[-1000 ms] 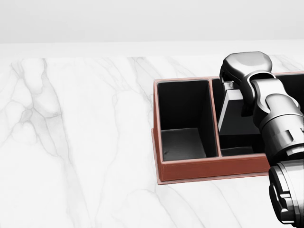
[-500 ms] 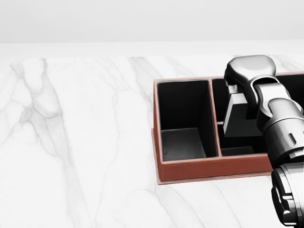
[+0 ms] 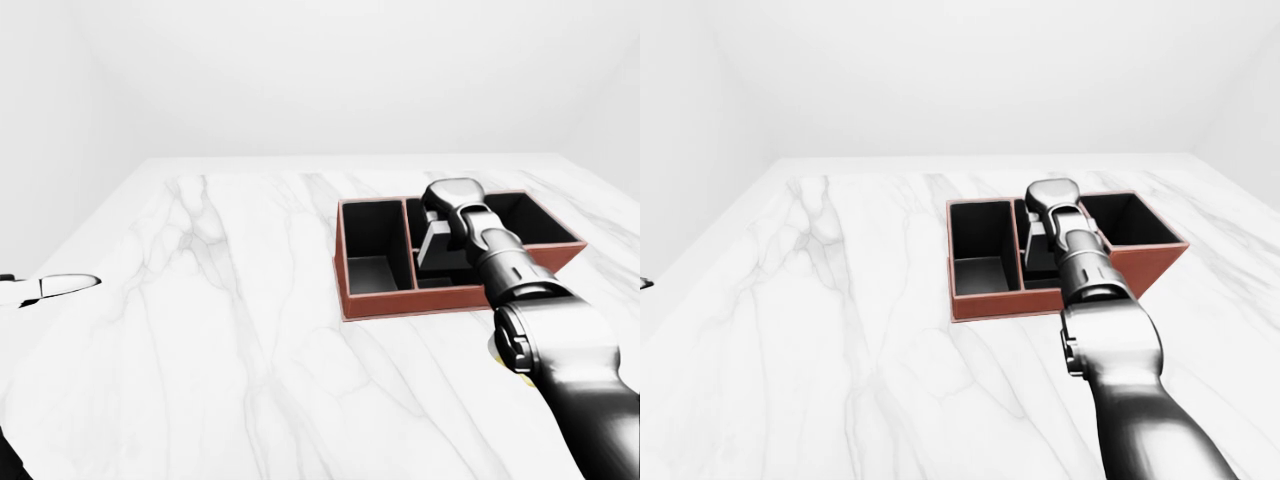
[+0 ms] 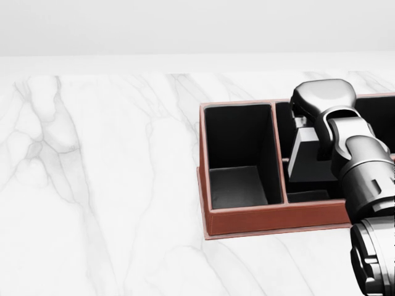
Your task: Pick up the book and place it in the caddy.
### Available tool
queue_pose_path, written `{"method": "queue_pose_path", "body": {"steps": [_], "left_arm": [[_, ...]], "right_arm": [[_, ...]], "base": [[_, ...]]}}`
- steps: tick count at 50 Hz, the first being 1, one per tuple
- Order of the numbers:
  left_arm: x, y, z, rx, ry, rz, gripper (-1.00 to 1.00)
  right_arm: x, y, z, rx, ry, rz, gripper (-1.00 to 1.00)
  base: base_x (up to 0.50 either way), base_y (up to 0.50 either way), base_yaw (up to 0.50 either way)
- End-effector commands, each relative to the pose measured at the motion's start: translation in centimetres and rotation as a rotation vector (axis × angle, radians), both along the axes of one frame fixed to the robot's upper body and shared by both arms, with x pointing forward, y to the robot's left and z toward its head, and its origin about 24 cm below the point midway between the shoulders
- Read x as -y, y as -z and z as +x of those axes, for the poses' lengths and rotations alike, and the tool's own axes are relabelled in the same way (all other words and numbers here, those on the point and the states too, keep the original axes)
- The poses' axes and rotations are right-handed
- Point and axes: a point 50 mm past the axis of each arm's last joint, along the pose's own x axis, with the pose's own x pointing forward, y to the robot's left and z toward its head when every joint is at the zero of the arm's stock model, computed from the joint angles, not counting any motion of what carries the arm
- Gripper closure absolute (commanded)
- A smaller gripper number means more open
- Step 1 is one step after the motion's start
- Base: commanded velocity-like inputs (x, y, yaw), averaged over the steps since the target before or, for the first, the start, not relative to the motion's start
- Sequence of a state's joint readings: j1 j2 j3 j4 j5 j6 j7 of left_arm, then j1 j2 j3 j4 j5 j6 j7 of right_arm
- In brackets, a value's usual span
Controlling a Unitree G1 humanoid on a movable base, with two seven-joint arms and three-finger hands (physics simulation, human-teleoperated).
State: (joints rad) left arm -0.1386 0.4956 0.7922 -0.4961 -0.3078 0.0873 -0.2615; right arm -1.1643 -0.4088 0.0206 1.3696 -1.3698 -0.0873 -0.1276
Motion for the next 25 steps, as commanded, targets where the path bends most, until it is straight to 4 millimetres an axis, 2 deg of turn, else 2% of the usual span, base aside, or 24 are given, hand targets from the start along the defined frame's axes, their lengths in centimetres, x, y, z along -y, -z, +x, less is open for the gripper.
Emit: {"method": "queue_pose_path", "body": {"steps": [1,14,25], "left_arm": [[0.1,-0.3,-0.1,0.014,0.001,0.007,-1.00],[0.0,0.0,0.0,0.001,0.000,-0.001,-1.00],[-0.1,0.4,0.1,-0.015,-0.003,-0.011,-1.00]], "right_arm": [[-0.5,0.0,0.1,0.037,-0.017,0.006,1.00],[-0.4,0.1,0.0,0.063,-0.025,-0.027,1.00],[-0.1,1.0,-0.3,0.043,-0.017,-0.027,1.00]], "base": [[0.00,0.00,0.00],[0.00,0.00,0.00],[0.00,0.00,0.00]]}}
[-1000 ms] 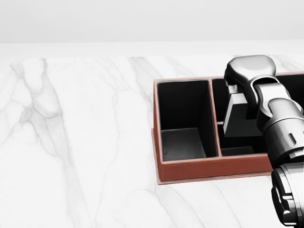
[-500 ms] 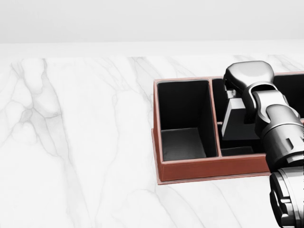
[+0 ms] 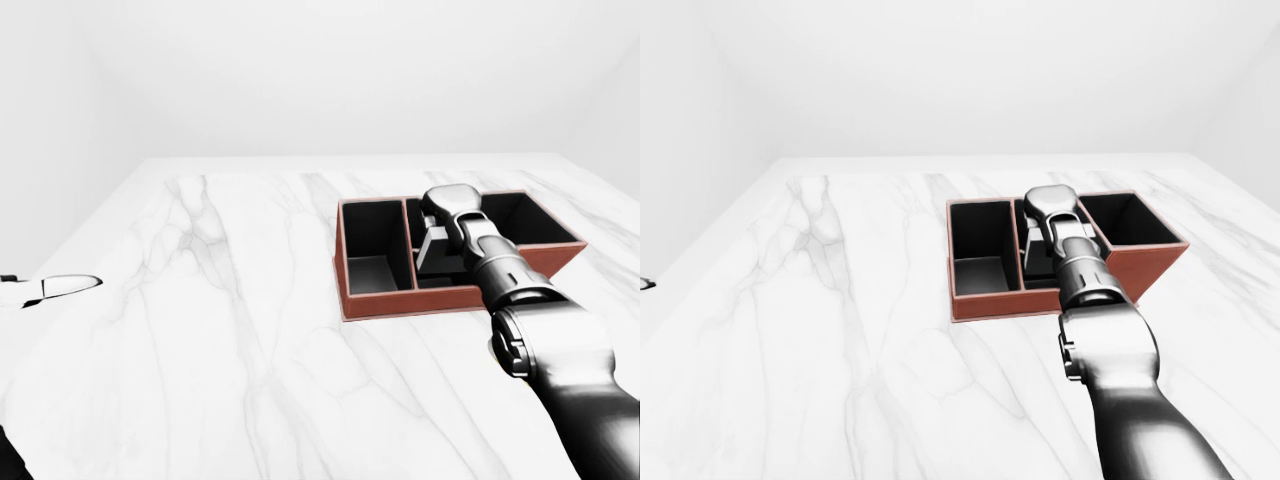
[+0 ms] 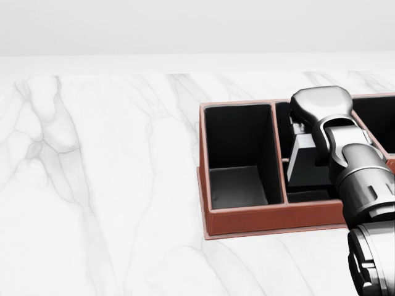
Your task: Pick up the book and place it in the caddy.
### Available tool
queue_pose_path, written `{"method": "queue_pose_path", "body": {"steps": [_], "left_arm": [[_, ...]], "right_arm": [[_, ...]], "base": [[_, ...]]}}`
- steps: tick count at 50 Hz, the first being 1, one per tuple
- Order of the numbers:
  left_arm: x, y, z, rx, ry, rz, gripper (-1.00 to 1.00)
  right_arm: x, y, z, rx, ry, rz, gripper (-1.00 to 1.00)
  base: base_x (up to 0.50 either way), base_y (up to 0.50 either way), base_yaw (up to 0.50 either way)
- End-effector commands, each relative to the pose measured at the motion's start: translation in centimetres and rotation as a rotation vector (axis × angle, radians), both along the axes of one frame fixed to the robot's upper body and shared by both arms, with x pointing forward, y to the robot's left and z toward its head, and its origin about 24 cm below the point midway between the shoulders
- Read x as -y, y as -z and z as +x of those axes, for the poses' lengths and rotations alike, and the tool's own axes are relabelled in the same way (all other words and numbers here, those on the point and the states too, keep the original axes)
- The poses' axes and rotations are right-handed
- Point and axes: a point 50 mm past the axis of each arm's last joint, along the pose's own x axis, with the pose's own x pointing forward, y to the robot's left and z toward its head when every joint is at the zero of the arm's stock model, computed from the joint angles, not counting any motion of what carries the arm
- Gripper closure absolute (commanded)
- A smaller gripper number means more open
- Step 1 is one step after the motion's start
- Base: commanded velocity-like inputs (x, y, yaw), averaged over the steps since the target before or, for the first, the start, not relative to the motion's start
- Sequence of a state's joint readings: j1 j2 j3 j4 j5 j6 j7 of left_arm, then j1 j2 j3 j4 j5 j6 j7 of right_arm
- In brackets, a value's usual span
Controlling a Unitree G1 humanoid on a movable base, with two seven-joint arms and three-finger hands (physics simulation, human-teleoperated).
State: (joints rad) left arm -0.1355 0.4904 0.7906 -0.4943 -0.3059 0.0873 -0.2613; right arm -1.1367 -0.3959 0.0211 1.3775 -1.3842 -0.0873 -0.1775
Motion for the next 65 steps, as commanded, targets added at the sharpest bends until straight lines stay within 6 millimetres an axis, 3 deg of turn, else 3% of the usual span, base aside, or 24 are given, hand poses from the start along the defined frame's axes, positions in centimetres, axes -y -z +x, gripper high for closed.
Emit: {"method": "queue_pose_path", "body": {"steps": [1,8,30,32,33,52,65], "left_arm": [[-0.1,0.2,0.0,-0.007,-0.002,-0.004,-1.00],[0.0,-0.1,-0.1,0.006,-0.002,0.003,-1.00],[0.1,-0.4,-0.3,0.021,-0.003,0.007,-1.00],[0.2,-0.4,-0.3,0.023,-0.002,0.009,-1.00],[0.2,-0.4,-0.4,0.022,-0.001,0.010,-1.00],[0.2,-0.5,-0.5,0.026,-0.003,0.014,-1.00],[0.1,-0.4,-0.5,0.022,-0.001,0.011,-1.00]], "right_arm": [[0.2,-0.2,0.0,0.030,-0.005,-0.019,1.00],[0.4,0.1,-0.2,0.032,0.000,-0.017,1.00],[-0.4,3.5,-1.1,-0.016,-0.007,0.039,1.00],[-0.4,3.7,-1.1,-0.025,0.000,0.061,0.19],[-0.5,3.8,-1.2,-0.019,0.001,0.072,-1.00],[-0.1,3.4,-1.1,-0.017,0.012,0.083,-1.00],[0.2,1.5,-0.6,0.045,0.032,0.148,-1.00]], "base": [[0.00,0.00,0.00],[0.00,0.00,0.00],[0.00,0.00,0.00],[0.00,0.00,0.00],[0.00,0.00,0.00],[0.00,0.00,0.00],[0.00,0.00,0.00]]}}
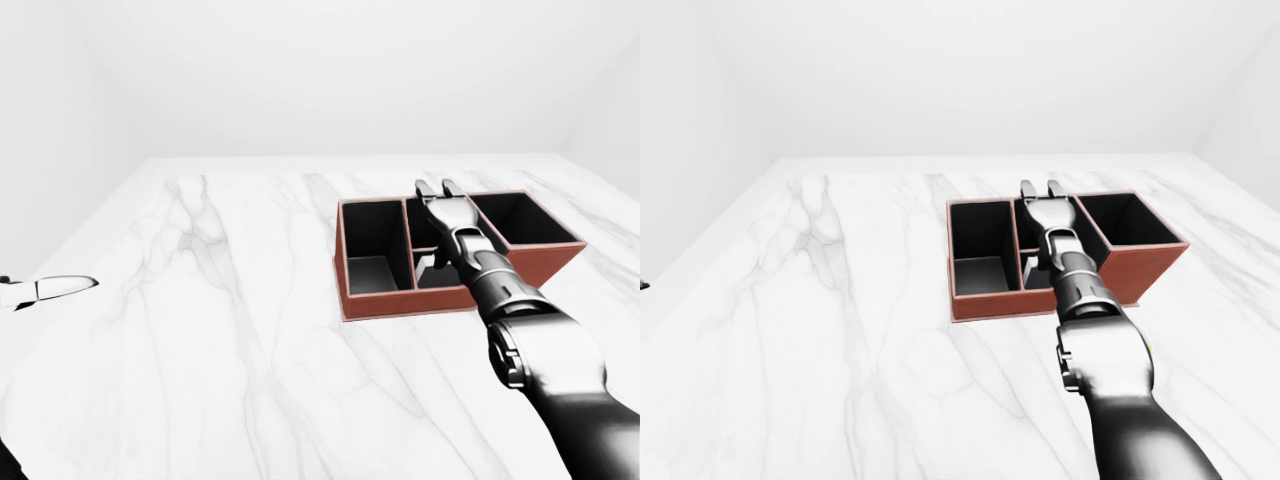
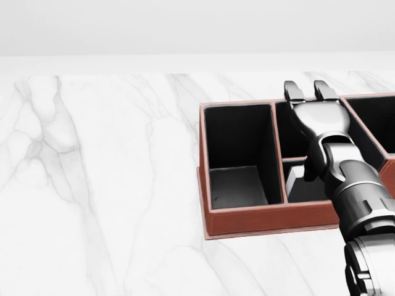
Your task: Pick up the book and place it in the caddy.
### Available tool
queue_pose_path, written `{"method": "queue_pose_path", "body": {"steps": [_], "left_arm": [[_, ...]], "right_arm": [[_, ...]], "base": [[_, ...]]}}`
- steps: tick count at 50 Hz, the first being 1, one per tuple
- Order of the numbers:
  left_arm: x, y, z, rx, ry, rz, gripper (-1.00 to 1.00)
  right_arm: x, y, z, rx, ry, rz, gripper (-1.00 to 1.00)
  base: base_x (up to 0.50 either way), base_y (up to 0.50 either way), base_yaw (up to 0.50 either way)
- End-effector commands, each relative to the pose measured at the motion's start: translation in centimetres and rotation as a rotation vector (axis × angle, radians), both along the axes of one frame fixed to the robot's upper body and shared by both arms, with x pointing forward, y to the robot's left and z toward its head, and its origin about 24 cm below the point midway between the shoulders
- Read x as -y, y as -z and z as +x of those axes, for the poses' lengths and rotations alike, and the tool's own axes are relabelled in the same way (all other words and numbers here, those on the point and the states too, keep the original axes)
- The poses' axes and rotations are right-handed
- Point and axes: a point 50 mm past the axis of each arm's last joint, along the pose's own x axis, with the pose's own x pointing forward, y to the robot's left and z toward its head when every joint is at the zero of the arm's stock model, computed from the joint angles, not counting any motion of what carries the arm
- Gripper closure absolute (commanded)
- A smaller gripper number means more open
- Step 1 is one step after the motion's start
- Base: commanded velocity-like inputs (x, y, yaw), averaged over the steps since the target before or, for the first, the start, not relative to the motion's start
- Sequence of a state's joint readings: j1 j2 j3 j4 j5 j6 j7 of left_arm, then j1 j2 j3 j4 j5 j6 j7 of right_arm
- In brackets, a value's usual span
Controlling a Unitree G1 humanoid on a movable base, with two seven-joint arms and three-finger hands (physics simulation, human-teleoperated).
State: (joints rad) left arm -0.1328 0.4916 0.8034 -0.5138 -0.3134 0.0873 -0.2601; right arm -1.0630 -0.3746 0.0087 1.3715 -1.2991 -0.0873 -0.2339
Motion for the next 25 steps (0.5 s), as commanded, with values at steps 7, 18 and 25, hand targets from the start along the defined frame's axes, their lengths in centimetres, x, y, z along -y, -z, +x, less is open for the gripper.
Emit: {"method": "queue_pose_path", "body": {"steps": [7,18,25], "left_arm": [[-0.1,0.1,0.0,-0.005,0.001,-0.002,-1.00],[-0.1,0.0,0.1,-0.004,0.002,-0.001,-1.00],[0.1,0.0,0.1,-0.003,0.003,0.007,-1.00]], "right_arm": [[0.9,-1.7,0.3,0.062,0.033,0.064,-1.00],[2.0,-4.0,0.5,0.123,0.063,0.135,-1.00],[3.2,-5.1,0.3,0.140,0.085,0.327,-1.00]], "base": [[0.00,0.00,0.00],[0.00,0.00,0.00],[0.00,0.00,0.00]]}}
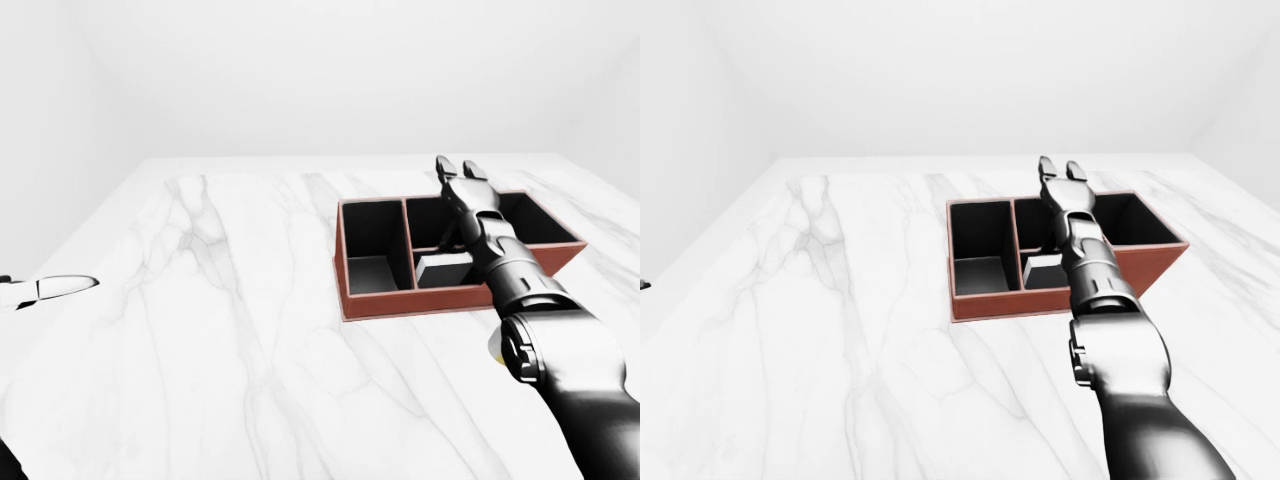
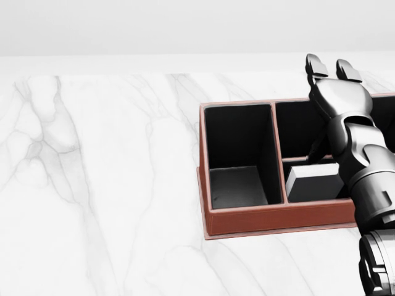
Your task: Pick up the book and place it in the caddy.
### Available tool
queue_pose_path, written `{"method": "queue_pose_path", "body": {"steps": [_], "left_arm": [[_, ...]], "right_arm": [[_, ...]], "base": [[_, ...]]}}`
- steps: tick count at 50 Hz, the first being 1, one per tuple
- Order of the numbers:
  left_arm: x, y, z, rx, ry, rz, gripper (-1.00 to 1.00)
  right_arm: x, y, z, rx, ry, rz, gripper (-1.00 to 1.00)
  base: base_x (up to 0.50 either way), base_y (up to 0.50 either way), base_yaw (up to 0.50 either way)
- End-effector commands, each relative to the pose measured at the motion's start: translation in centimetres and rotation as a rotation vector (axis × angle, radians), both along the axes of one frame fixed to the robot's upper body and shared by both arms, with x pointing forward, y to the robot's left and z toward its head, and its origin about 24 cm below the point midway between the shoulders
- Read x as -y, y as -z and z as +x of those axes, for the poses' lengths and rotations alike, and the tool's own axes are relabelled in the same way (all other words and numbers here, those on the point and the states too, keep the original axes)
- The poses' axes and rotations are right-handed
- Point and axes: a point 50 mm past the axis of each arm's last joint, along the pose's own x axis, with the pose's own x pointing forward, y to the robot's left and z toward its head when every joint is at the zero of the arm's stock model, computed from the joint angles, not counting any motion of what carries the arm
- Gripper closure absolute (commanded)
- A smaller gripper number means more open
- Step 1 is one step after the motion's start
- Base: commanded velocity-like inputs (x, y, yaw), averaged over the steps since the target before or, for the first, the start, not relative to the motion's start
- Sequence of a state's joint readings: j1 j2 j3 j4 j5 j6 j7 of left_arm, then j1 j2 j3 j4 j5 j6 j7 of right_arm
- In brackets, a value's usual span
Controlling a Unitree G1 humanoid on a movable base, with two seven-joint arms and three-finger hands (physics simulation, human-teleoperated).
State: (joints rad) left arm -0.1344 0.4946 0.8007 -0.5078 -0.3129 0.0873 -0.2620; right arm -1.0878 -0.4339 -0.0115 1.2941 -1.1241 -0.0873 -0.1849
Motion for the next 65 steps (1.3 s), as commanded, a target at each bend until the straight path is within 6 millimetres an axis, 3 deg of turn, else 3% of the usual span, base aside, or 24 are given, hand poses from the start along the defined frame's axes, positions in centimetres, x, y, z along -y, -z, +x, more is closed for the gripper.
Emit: {"method": "queue_pose_path", "body": {"steps": [1,6,11,16,21,30,36,46,65], "left_arm": [[0.2,0.0,0.1,0.000,0.001,0.006,-1.00],[0.3,0.1,0.2,-0.008,0.004,0.010,-1.00],[0.4,0.1,0.2,-0.009,0.006,0.014,-1.00],[0.4,0.1,0.2,-0.010,0.006,0.015,-1.00],[0.4,0.3,0.2,-0.015,0.006,0.012,-1.00],[0.6,0.3,0.1,-0.015,0.008,0.022,-1.00],[0.6,0.1,0.0,-0.011,0.008,0.027,-1.00],[0.4,0.5,0.2,-0.028,0.007,0.017,-1.00],[0.4,0.5,0.2,-0.023,0.015,0.008,-1.00]], "right_arm": [[1.6,-1.6,-0.3,0.038,0.017,0.208,-1.00],[2.1,-0.2,-1.5,0.005,-0.020,0.383,-1.00],[2.4,0.9,-3.5,0.000,-0.082,0.443,-1.00],[1.5,-0.6,-4.8,0.048,-0.199,0.528,-1.00],[1.1,-1.5,-7.7,0.092,-0.310,0.569,-1.00],[2.0,-1.5,-10.5,0.117,-0.341,0.607,-1.00],[1.7,-3.5,-12.5,0.178,-0.428,0.603,-1.00],[1.5,-4.0,-15.9,0.172,-0.517,0.623,-1.00],[5.6,-5.5,-20.9,0.239,-0.439,0.776,-1.00]], "base": [[0.00,0.00,0.00],[0.00,0.00,0.00],[0.00,0.00,0.00],[0.00,0.00,0.00],[0.00,0.00,0.00],[0.00,0.00,0.00],[0.00,0.00,0.00],[0.00,0.00,0.00],[0.00,0.00,0.00]]}}
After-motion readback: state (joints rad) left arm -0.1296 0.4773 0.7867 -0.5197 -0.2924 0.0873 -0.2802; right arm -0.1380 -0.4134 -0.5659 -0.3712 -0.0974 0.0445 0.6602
